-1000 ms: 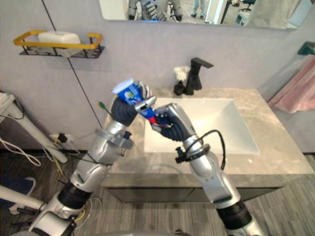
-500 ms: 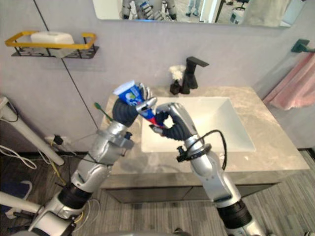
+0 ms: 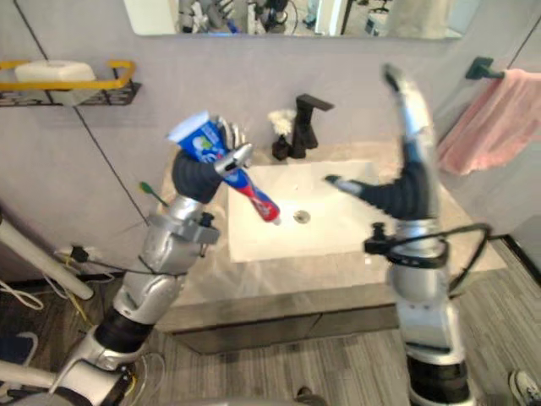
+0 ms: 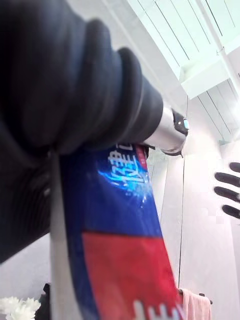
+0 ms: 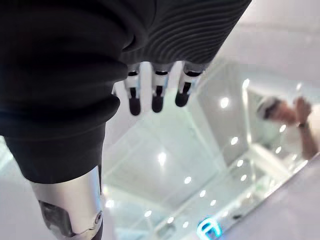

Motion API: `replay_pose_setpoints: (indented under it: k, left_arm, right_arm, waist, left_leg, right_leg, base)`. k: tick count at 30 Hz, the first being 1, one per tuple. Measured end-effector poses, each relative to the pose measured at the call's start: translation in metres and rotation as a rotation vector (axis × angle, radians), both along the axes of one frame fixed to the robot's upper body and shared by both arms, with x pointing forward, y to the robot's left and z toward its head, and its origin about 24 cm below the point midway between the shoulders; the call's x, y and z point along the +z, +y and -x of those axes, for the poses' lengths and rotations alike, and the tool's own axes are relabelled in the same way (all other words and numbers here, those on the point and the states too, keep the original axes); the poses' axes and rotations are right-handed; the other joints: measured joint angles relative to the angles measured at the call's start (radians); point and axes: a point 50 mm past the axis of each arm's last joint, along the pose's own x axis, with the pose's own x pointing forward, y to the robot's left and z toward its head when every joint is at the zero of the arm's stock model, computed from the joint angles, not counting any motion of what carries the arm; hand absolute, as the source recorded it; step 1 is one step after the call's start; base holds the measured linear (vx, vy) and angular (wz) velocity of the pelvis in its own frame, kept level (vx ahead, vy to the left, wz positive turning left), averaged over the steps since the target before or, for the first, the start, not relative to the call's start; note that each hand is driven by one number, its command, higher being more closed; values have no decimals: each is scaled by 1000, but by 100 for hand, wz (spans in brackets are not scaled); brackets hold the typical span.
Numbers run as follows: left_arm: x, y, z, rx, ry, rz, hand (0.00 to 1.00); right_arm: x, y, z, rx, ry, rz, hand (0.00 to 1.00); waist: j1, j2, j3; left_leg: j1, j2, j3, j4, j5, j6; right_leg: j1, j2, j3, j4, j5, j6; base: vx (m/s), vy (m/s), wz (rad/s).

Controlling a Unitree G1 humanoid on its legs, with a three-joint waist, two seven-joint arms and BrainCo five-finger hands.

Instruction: Organize washtable

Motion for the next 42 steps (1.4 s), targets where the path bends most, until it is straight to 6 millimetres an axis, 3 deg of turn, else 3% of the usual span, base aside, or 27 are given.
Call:
replay_pose_setpoints:
  k: [6, 10, 14, 20, 24, 27, 30, 36, 42]
  left_arm:
    - [-2, 10, 4, 60, -7, 9, 100]
    - [-8, 18, 4, 100, 16, 24, 100]
    - [-11, 22, 5, 134, 23, 36, 100]
    - [-12, 26, 4, 161, 32, 74, 100]
    - [-10, 25, 4, 183, 11, 48, 100]
    - [-6, 23, 3, 199, -13, 30, 100]
    - [8, 24, 1, 232, -77, 14, 100]
    - [30, 30, -1, 322, -187, 15, 100]
    - [35, 30, 0, 350, -225, -24, 100]
  right_arm:
    - [-10, -43, 19, -213, 6, -104, 0]
    - [-34, -72, 29, -373, 99, -186, 0]
    - [-86, -105, 44, -528, 294, -397, 0]
    - [-163, -123, 68, -659, 580, -662, 0]
    - [-205, -123, 84, -677, 743, -821, 0]
    - [-224, -118, 89, -658, 798, -917, 0]
    - [-248, -109, 98, -639, 859, -1040, 0]
    - [-281, -94, 110, -588, 973, -1189, 0]
    - [-302, -71, 111, -487, 1118, -1218, 0]
  waist:
    - [-31, 0, 0]
    - [-48, 1, 0]
    - [-52, 2, 0]
    - [-54, 9, -1]
    - [-53, 21, -9]
    - [-52, 23, -10]
    - [-50, 27, -12]
    - [-49, 30, -14]
    - [-47, 30, -14]
  left_leg:
    - [2, 1, 26, -5, -6, -1]
    - [-2, 0, 46, 3, -18, 0]
    - [-9, -1, 48, 4, -19, 1]
    - [-32, 0, 45, 23, -25, 3]
    - [-41, -2, 42, 37, -31, 5]
    - [-44, -1, 37, 41, -31, 5]
    - [-55, -2, 18, 53, -31, 5]
    - [-61, -2, 5, 59, -30, 6]
    - [-61, -2, -8, 60, -30, 6]
  right_leg:
    - [-16, 4, 28, 0, 3, 1]
    - [-27, 4, 49, 1, 5, 4]
    - [-34, 3, 51, 1, 6, 5]
    - [-46, 0, 49, 1, 8, 7]
    - [-46, -4, 47, 1, 9, 9]
    - [-45, -4, 43, 1, 9, 10]
    - [-42, -8, 24, 1, 9, 10]
    - [-36, -11, 9, 1, 9, 10]
    - [-29, -15, -5, 0, 9, 9]
  base:
    - [-8, -11, -15]
    - [-20, -6, -15]
    - [-5, -3, -1]
    - [-12, -15, 1]
    - [0, 0, 0]
    - [-38, -20, 5]
    - [-42, -28, 16]
    - [-25, -20, 8]
    - [-13, -11, 6]
